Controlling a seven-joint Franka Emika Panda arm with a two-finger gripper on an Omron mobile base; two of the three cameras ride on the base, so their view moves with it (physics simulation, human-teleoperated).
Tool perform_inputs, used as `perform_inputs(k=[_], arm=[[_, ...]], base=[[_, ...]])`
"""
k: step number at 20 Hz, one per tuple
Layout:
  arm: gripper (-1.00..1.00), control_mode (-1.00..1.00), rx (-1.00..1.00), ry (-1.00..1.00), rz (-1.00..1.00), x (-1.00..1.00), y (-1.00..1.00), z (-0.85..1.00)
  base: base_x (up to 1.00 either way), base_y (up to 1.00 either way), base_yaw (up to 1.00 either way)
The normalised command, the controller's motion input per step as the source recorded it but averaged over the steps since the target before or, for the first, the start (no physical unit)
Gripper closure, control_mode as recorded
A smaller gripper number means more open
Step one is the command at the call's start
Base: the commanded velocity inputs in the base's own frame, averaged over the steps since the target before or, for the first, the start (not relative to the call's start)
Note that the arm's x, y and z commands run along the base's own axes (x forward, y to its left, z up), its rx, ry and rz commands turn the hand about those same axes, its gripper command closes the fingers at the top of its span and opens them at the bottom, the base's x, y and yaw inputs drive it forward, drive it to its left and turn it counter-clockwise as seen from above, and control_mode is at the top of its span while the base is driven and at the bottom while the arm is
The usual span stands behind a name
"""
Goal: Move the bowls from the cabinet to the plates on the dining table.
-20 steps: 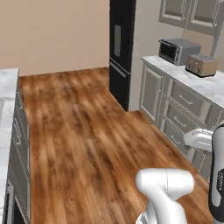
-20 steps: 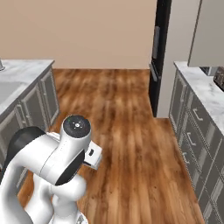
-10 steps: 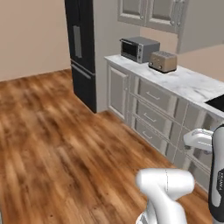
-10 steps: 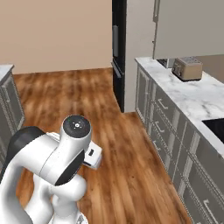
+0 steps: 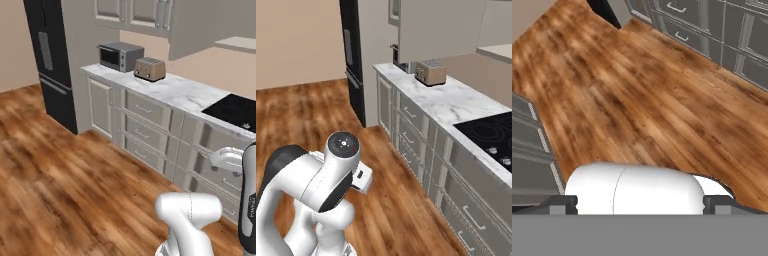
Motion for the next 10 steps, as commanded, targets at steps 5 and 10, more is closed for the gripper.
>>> perform_inputs(k=[5, 10], arm=[[-1.00, 1.00, 0.00, 0.00, 0.00, 0.00, 0.00, 0.00], [-1.00, 1.00, 0.00, 0.00, 0.00, 0.00, 0.00, 0.00]], base=[[0.00, -0.12, -0.36], [0.00, -0.14, -0.35]])
